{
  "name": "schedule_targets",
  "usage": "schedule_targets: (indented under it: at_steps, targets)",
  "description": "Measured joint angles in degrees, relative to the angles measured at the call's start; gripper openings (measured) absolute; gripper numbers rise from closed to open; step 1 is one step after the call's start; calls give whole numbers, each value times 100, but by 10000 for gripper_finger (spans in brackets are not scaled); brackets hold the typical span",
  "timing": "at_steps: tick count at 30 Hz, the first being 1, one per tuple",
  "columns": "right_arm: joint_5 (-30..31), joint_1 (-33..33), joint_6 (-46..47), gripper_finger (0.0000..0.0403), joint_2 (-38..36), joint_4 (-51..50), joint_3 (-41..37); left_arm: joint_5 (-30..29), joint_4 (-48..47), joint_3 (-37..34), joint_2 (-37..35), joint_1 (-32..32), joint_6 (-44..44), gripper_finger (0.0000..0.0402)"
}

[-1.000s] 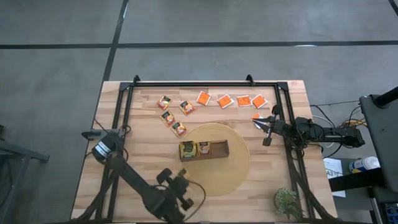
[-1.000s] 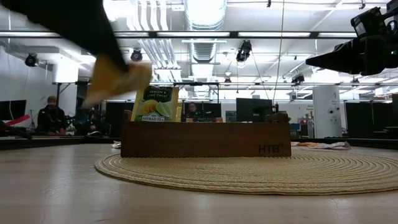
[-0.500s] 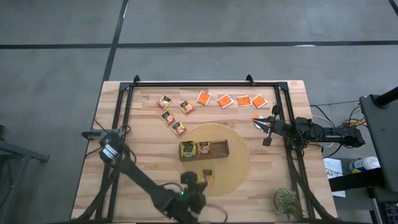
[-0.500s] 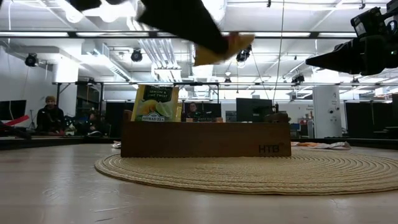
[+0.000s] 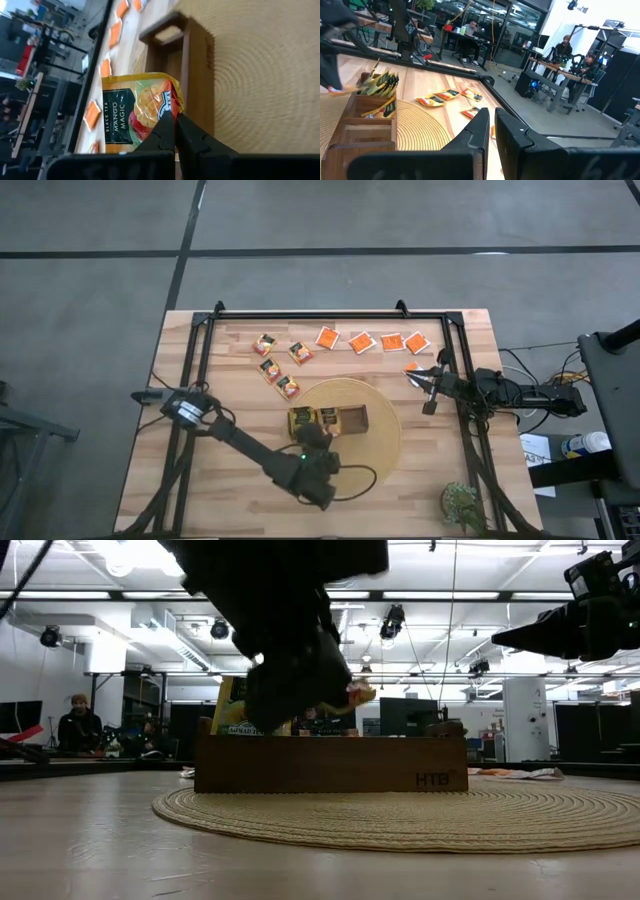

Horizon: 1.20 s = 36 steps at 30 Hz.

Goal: Pick & Place Tea
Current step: Put the yellow tea bag into the middle section of the wooden organizer

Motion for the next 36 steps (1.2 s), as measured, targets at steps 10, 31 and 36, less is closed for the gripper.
schedule_targets:
  at_steps: [10,31,36]
  targets:
    - [0,2,1,27,0,0,0,218,-103,-21,19,339,23,0]
    - [1,2,0,27,0,0,0,907,-194,-72,22,676,-520,7]
    - [-1,2,0,27,0,0,-2,740,-193,-72,22,674,-436,38]
